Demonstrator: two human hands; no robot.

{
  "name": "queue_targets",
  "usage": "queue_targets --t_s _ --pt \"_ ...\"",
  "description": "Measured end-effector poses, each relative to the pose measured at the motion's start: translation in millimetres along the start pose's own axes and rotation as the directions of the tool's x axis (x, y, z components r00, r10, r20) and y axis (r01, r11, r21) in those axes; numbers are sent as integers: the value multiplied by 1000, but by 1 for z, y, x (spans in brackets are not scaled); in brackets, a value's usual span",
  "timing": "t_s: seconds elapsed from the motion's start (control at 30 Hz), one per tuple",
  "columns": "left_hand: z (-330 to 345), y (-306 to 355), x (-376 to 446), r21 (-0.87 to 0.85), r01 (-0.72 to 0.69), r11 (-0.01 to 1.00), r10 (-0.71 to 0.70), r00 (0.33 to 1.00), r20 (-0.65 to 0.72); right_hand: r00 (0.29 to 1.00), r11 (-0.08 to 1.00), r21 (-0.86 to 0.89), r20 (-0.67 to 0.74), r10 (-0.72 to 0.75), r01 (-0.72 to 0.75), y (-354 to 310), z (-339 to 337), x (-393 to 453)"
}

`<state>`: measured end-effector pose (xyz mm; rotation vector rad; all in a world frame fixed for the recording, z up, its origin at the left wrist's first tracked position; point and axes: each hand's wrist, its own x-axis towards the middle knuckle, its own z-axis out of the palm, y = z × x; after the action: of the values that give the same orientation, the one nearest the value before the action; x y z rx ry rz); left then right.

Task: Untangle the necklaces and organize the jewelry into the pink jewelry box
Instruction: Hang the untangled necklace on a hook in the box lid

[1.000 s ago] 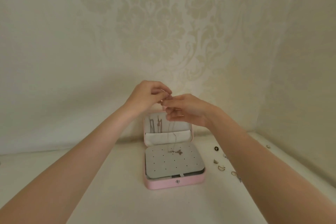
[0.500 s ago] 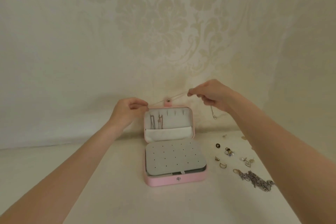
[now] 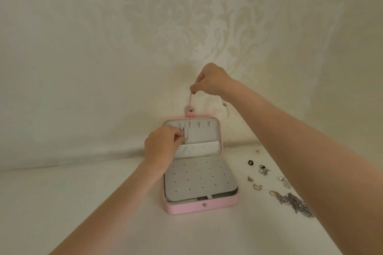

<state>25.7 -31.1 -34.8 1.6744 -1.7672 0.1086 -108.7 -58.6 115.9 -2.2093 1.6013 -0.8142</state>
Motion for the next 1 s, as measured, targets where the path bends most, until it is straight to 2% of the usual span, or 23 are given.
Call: queue_targets --t_s 0.13,0.4,0.53,0.73,1.0 --pt "7 -7 -2 58 -2 998 3 1000 -30 1000 1000 3 2 -1 1 5 5 7" --pt "4 -8 3 224 -98 970 71 989 127 999 999 -18 19 -33 33 7 21 16" --pt "-1 -8 1 172 -84 981 71 994 82 999 999 -25 34 -43 43 12 30 15" --pt "3 -8 -6 162 -88 983 63 986 156 997 998 -8 25 -68 69 14 32 13" --pt "-2 -13 -2 12 -80 997 76 977 200 993 995 7 62 -102 102 19 50 13"
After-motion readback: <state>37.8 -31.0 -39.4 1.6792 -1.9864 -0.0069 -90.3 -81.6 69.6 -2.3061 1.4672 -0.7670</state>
